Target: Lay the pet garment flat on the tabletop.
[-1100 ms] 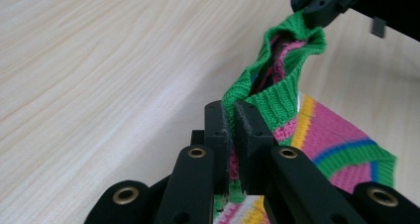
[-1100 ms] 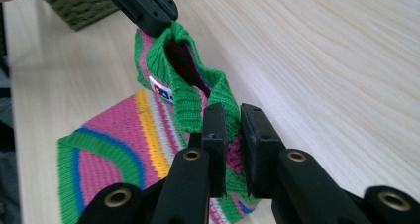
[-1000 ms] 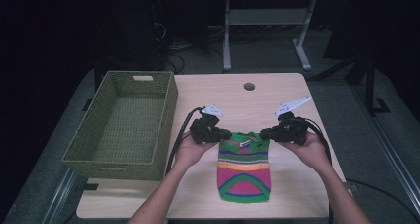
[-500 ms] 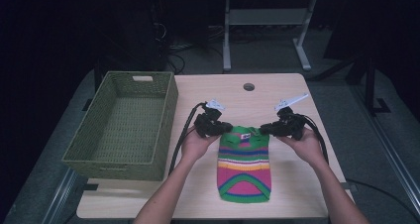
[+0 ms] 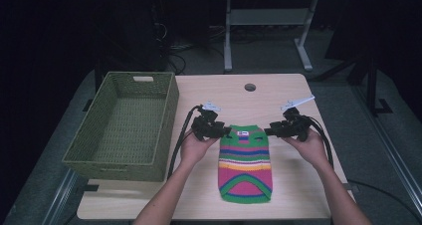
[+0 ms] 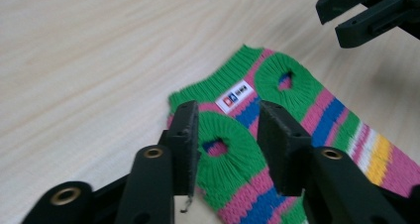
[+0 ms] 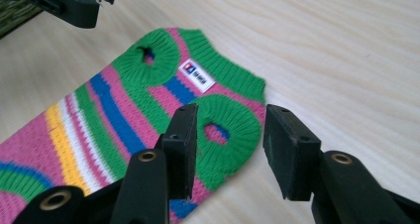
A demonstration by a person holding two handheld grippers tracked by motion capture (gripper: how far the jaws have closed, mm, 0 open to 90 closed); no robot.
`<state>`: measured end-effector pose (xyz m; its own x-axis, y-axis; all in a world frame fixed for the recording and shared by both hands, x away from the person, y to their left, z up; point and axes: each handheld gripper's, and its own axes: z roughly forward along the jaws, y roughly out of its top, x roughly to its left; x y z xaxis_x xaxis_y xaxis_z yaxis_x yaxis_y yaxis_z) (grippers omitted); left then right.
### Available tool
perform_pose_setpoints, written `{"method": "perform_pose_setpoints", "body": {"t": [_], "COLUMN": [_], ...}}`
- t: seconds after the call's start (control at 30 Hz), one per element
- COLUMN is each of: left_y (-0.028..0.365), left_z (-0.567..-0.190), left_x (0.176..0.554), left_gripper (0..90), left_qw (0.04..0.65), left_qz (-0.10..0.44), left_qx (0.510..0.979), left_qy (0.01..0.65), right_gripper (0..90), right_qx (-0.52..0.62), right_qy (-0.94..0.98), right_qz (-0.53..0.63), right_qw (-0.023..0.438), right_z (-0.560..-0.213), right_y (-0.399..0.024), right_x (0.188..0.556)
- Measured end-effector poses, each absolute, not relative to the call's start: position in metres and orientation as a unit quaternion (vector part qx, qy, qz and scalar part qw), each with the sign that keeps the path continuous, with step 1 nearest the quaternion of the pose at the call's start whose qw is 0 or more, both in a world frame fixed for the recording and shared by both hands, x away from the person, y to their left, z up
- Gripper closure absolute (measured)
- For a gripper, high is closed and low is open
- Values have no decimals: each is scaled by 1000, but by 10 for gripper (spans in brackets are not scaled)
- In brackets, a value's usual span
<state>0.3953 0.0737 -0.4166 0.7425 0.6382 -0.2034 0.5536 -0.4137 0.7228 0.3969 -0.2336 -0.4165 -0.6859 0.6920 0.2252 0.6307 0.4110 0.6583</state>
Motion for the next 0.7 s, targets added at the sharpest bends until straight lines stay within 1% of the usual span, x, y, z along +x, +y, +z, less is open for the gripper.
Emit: {"method": "perform_pose_setpoints", "body": {"t": [0.07,0.17,0.27,0.3,0.47,0.53,0.6,0.7], "left_y": [75,74,71,71,67,65,65,64], "left_z": [-417,-419,-423,-424,-429,-430,-430,-429], "left_x": [392,386,380,378,371,367,366,359], "left_gripper": [553,467,394,368,307,302,334,341], "left_qw": [407,398,379,378,373,372,370,369], "left_qz": [54,57,66,64,50,46,49,41], "left_qx": [843,852,865,867,871,874,877,882], "left_qy": [346,335,322,319,314,311,303,291], "right_gripper": [559,552,504,474,410,403,405,404], "right_qx": [388,380,371,368,357,356,353,345], "right_qy": [843,848,854,854,862,861,861,864], "right_qz": [371,369,365,366,360,361,364,364], "right_qw": [36,26,24,23,27,33,36,37], "right_z": [-417,-419,-421,-421,-422,-421,-421,-421], "right_y": [-233,-231,-230,-230,-229,-230,-230,-230], "right_x": [394,387,382,379,368,364,361,351]}}
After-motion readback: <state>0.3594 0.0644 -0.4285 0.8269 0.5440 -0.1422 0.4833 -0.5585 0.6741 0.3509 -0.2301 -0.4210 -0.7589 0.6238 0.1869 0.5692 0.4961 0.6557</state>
